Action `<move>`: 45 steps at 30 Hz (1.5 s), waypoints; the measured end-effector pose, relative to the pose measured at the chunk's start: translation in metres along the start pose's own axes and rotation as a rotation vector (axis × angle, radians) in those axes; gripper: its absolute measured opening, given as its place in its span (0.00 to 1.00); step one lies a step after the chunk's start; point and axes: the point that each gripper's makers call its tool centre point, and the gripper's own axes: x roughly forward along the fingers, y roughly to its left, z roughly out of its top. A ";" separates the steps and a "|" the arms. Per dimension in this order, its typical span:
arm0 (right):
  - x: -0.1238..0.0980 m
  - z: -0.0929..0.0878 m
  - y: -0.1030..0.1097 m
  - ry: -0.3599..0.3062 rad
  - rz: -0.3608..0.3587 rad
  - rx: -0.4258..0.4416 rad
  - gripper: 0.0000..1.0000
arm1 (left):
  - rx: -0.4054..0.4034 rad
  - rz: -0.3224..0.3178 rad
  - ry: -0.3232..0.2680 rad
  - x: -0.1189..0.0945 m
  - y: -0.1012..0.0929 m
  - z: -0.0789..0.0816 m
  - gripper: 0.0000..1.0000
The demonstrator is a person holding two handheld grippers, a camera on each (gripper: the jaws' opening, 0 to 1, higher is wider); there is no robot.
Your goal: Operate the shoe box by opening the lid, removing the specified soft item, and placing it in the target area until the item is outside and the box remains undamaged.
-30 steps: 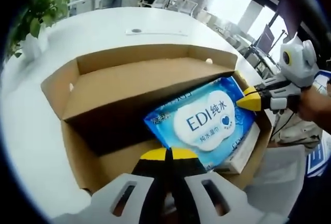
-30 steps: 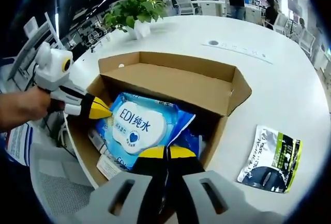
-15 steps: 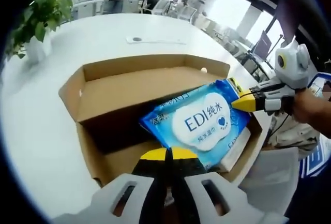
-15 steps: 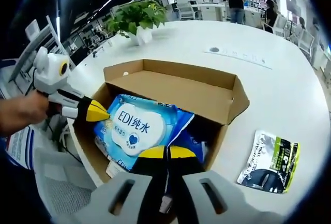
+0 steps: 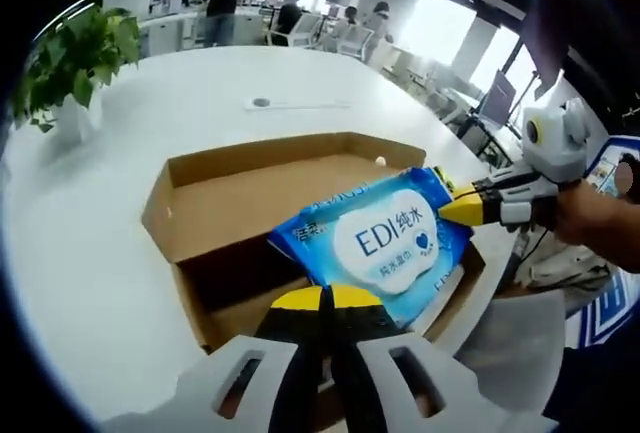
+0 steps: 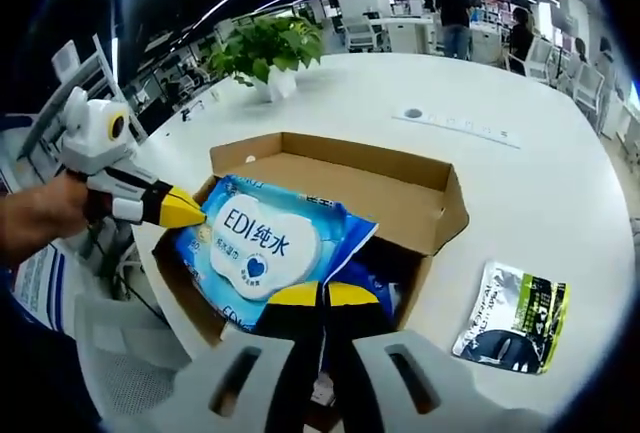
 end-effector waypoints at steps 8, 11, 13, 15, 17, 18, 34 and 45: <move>-0.007 0.007 0.001 -0.018 -0.007 -0.005 0.00 | 0.014 -0.003 -0.020 -0.008 -0.005 0.011 0.00; -0.010 0.010 0.002 -0.026 -0.008 -0.008 0.00 | 0.026 -0.002 -0.024 -0.012 -0.009 0.013 0.00; -0.012 0.013 0.002 -0.030 -0.009 -0.010 0.00 | 0.023 -0.003 -0.028 -0.014 -0.010 0.016 0.00; -0.014 0.015 0.002 -0.036 -0.010 -0.012 0.00 | 0.029 -0.001 -0.032 -0.016 -0.012 0.019 0.00; -0.016 0.018 0.001 -0.039 -0.013 -0.016 0.00 | 0.029 -0.006 -0.036 -0.017 -0.014 0.022 0.00; -0.018 0.019 0.000 -0.044 -0.012 -0.015 0.00 | 0.033 -0.005 -0.038 -0.018 -0.015 0.023 0.00; -0.039 0.021 -0.023 -0.068 -0.050 0.004 0.00 | 0.078 -0.041 -0.049 -0.009 -0.039 0.044 0.00; -0.054 0.012 -0.047 -0.069 -0.083 0.023 0.00 | 0.105 -0.077 -0.035 0.011 -0.061 0.052 0.00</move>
